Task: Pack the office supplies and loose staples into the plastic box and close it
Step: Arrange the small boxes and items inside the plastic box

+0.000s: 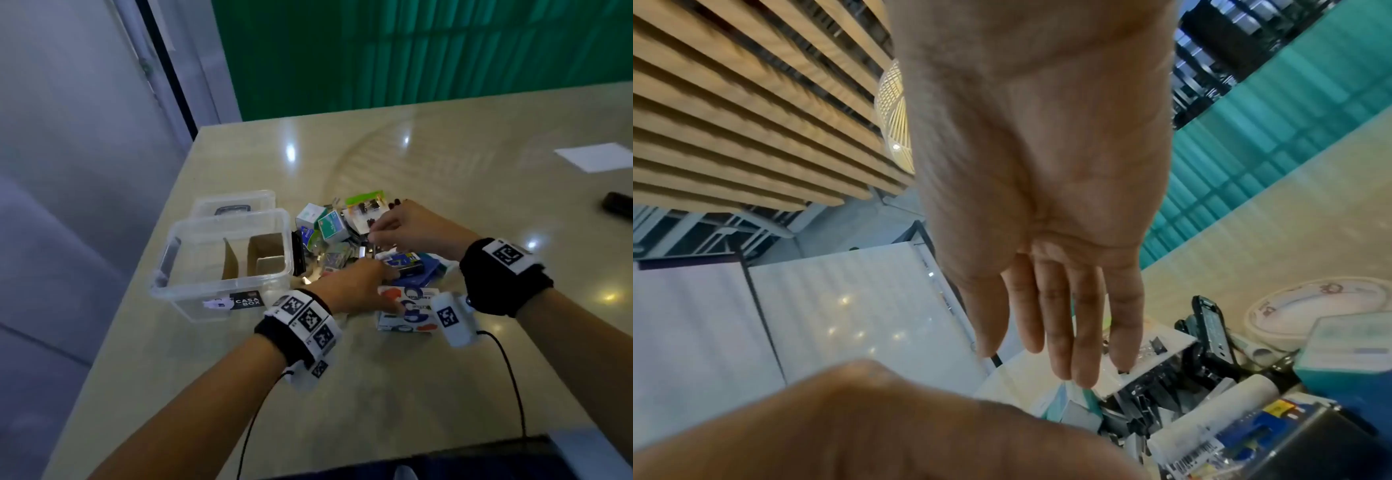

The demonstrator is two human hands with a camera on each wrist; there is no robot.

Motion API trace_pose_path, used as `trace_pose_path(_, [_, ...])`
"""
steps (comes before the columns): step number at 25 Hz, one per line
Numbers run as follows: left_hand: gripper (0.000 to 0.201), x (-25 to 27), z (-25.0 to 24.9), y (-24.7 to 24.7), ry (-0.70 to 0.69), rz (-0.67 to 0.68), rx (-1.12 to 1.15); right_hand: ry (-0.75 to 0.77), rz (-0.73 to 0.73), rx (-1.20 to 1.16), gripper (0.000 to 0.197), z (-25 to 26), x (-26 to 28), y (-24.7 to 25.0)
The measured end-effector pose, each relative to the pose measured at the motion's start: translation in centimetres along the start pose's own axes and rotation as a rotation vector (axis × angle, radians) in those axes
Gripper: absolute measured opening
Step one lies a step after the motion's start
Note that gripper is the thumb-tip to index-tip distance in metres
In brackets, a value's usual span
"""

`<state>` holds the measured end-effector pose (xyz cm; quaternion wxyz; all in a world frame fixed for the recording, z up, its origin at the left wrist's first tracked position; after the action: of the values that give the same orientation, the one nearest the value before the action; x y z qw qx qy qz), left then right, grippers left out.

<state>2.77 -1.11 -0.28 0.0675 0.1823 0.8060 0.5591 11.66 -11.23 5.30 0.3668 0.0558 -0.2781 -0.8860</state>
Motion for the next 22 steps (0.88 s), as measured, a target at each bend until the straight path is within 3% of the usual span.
trace_pose_path(4, [0.039,-1.0,-0.8,-2.5,0.034,0.094,-0.131,-0.026,-0.045,-0.053,0.018,-0.4,0.9,0.9])
trace_pose_path(9, [0.045,-1.3,-1.4,-2.6,0.087,0.016,-0.175,-0.015,0.009,-0.068,0.019,-0.9,1.6,2.5])
trace_pose_path(12, [0.031,-0.4,-2.1,0.6,0.124,-0.184,-0.096,0.023,0.071,-0.086,0.028,-0.4,1.8,4.5])
trace_pose_path(16, [0.035,2.1,-1.4,7.1,0.287,-0.397,-0.023,0.132,0.152,-0.191,0.071,1.7,0.9,6.8])
trace_pose_path(22, [0.047,7.4,2.0,12.9,0.484,-0.676,-0.119,0.154,0.385,-0.394,0.043,7.3,-2.3,3.6])
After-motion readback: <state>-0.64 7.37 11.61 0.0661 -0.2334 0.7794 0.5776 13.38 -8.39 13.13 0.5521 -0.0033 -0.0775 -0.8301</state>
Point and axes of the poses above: each hand's wrist, its own x-axis away from the middle knuckle, its own y-axis out of the back of the hand, z = x × y, the point moved 3 cm from there along -x, towards the middle knuckle, and after that the axes turned 13 degrees about -x, right-handed, at the moved point
